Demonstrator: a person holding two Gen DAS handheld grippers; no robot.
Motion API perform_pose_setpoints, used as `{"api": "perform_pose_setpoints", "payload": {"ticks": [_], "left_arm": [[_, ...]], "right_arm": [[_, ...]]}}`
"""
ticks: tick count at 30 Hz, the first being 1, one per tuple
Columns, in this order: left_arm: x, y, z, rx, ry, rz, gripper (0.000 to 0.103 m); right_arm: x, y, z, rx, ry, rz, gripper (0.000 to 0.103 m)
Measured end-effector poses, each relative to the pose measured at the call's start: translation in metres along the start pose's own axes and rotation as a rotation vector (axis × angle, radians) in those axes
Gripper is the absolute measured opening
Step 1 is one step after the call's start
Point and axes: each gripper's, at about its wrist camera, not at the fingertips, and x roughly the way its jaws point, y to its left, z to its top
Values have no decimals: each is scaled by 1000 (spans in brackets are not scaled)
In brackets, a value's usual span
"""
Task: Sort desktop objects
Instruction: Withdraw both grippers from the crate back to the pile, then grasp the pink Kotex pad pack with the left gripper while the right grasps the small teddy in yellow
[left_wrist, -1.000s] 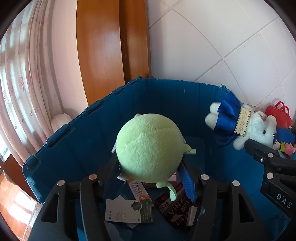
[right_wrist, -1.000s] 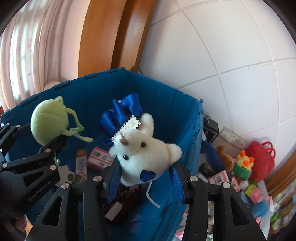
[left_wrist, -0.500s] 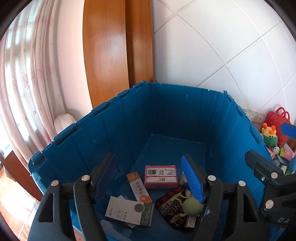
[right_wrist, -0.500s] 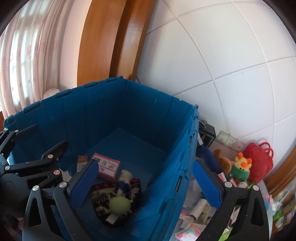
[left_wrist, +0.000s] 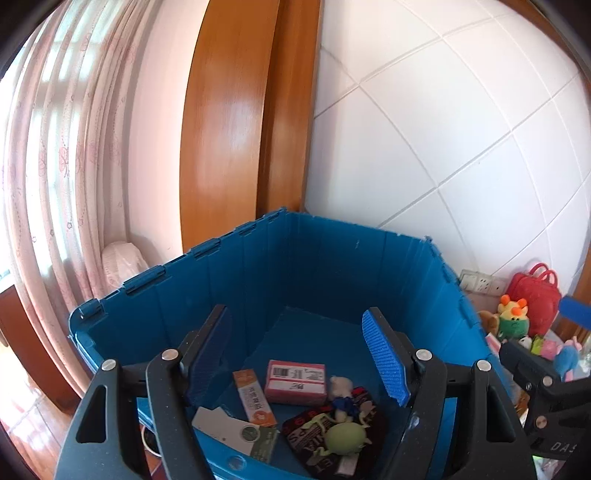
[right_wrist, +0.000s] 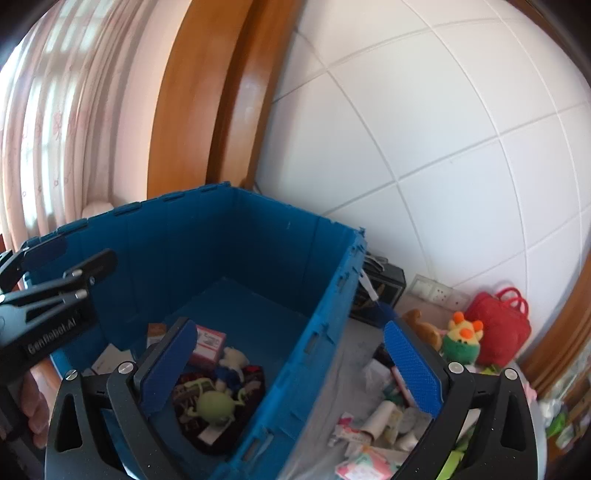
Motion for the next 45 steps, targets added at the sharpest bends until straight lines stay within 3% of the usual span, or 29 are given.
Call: {"api": "perform_pose_setpoints", "payload": {"ticks": [6, 13, 19, 22, 27, 36, 45], "left_arm": [[-25, -40, 1, 19, -33, -69, 74], [-48, -126, -8, 51, -33, -169, 80], [-40, -211, -38, 151, 57, -248, 80], [-26, -253, -62, 204, 142, -286, 80], [8, -302, -114, 277, 301, -272, 80], [72, -334, -216, 279, 585, -182, 80], [123, -350, -271, 136, 756, -147, 80]], "right_arm": [[-31, -70, -34, 114, -8, -62, 103], [-63, -195, -103, 276, 62, -241, 103], [-83, -305, -190, 407, 207, -398, 103], [-89, -348, -231, 457, 282, -448, 103], [-95, -411, -305, 539, 420, -516, 103], [-70, -464, -400, 610, 625, -468, 103], [-39, -467, -432, 584, 709, -361, 103]]}}
